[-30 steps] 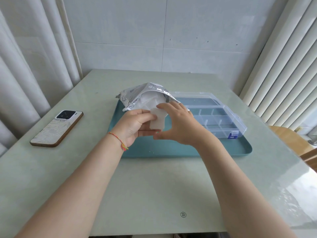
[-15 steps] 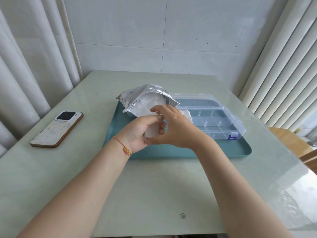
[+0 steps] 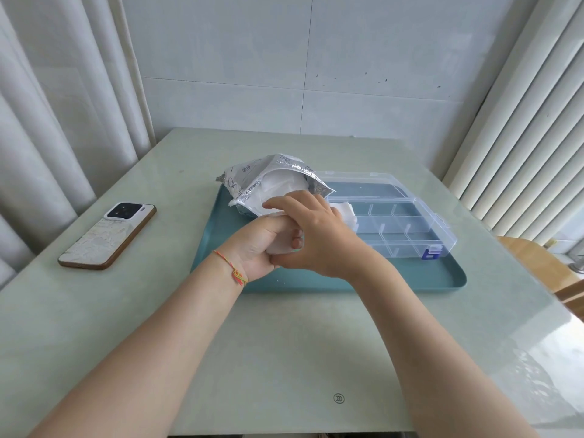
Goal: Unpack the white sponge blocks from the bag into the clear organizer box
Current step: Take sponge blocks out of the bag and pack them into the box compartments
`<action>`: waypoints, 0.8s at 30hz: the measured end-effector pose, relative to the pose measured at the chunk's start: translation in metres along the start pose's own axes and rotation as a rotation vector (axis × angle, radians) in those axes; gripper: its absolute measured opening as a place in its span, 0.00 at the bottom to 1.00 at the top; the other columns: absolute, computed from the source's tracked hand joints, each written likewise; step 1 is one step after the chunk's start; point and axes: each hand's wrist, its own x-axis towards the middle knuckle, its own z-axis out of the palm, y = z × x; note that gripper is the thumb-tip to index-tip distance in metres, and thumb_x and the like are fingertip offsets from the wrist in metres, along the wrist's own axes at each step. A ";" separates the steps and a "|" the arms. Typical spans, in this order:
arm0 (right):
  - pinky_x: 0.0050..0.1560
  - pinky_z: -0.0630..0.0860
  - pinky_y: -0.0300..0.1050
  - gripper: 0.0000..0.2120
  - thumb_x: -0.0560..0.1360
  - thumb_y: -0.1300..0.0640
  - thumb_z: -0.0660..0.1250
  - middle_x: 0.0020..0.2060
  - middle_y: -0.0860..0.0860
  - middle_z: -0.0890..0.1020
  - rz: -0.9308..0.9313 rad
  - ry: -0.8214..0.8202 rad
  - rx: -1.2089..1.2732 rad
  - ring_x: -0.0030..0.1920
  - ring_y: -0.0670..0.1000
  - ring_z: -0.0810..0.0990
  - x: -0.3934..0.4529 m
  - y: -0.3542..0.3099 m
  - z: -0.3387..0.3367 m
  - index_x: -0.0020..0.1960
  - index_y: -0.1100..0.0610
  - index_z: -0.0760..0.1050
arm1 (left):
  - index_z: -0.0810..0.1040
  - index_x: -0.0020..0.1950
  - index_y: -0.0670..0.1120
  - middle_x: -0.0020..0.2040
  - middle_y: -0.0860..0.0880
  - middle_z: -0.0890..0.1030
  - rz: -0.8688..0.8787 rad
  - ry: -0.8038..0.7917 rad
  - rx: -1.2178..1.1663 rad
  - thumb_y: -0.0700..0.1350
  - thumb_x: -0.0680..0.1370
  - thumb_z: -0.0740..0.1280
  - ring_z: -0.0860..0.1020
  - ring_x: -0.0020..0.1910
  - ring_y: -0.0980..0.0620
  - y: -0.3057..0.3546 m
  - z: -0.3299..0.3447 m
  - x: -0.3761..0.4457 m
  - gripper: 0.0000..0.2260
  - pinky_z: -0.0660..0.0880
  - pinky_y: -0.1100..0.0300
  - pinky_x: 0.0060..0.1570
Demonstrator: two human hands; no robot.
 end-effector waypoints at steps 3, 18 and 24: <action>0.60 0.69 0.58 0.35 0.62 0.47 0.79 0.60 0.46 0.72 -0.007 0.009 -0.025 0.61 0.52 0.68 0.000 0.000 0.001 0.67 0.47 0.72 | 0.72 0.40 0.48 0.35 0.50 0.70 0.005 0.014 -0.030 0.40 0.70 0.66 0.71 0.33 0.55 -0.001 -0.001 0.002 0.04 0.69 0.65 0.33; 0.44 0.70 0.26 0.08 0.75 0.58 0.67 0.53 0.46 0.78 0.272 0.031 0.422 0.50 0.39 0.77 0.003 0.003 -0.049 0.51 0.49 0.81 | 0.79 0.55 0.50 0.33 0.49 0.68 0.203 -0.059 0.301 0.38 0.71 0.71 0.65 0.28 0.53 0.011 0.007 -0.005 0.15 0.61 0.63 0.27; 0.27 0.64 0.25 0.05 0.75 0.53 0.72 0.24 0.31 0.74 0.356 -0.141 0.390 0.27 0.32 0.71 0.002 0.019 -0.079 0.49 0.53 0.81 | 0.78 0.46 0.46 0.42 0.44 0.71 0.243 -0.149 0.394 0.37 0.68 0.72 0.69 0.31 0.54 0.017 0.032 0.005 0.09 0.62 0.64 0.30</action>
